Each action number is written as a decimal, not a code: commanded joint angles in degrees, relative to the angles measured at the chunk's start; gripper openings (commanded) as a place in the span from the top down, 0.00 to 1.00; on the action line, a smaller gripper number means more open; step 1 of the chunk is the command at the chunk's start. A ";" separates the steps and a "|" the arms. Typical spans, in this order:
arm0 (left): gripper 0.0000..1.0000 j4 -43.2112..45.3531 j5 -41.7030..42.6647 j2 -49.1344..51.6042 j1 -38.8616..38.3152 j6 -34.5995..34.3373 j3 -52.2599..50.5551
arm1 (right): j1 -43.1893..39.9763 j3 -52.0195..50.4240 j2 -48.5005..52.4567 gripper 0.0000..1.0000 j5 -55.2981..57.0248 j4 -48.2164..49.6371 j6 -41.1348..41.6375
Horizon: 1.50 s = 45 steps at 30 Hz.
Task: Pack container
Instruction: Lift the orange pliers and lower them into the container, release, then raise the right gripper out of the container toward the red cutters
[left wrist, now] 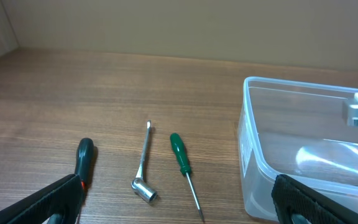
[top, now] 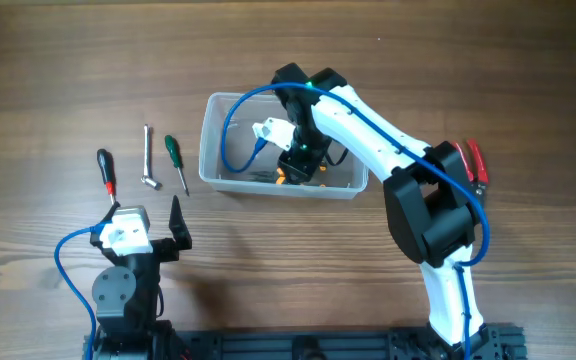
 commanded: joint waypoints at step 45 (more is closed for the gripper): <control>0.00 0.17 -0.35 -0.42 0.31 0.92 -0.37 | -42.23 31.69 -37.66 0.49 6.21 -12.28 15.10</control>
